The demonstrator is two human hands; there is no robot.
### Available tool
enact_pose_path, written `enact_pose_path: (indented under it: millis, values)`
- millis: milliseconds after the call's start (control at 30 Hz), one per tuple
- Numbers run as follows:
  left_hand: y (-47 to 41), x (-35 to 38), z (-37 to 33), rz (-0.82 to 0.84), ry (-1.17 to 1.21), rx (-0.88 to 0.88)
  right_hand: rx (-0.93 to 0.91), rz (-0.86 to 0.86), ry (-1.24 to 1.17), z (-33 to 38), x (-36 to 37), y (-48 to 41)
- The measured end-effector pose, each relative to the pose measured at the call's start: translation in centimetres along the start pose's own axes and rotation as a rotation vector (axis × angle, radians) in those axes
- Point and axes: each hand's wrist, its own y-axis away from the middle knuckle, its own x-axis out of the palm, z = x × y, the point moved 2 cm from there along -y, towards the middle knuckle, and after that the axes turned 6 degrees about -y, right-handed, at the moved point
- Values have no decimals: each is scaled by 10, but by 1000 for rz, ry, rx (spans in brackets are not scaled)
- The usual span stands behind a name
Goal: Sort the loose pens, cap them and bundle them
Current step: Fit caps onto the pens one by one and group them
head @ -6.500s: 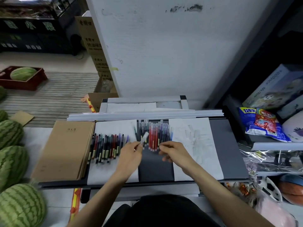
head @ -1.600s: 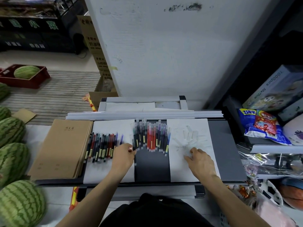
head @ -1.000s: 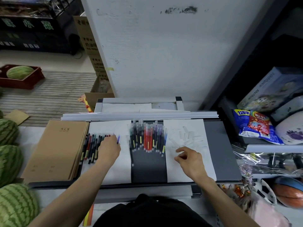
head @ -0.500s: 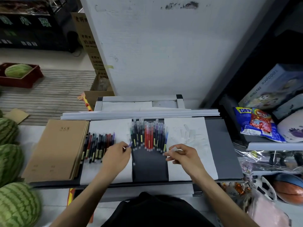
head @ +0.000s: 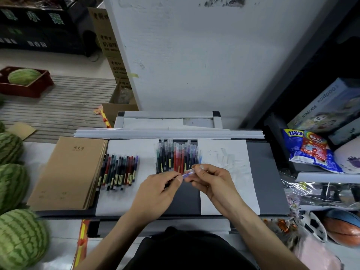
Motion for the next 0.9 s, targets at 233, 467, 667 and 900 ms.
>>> enact_pose_path:
  millis: [233, 467, 667, 900]
  values:
    - [1, -4, -6, -4, -74, -9, -169, 27, 278, 1, 5, 2]
    - [-1, 8, -8, -14, -182, -32, -202, -82, 291, -18, 6, -4]
    - [-1, 19, 1, 15, -99, -67, -111, -51, 345, -26, -3, -15]
    - [-9, 36, 19, 180, -49, -104, -9, -82, 274, -45, -15, -29]
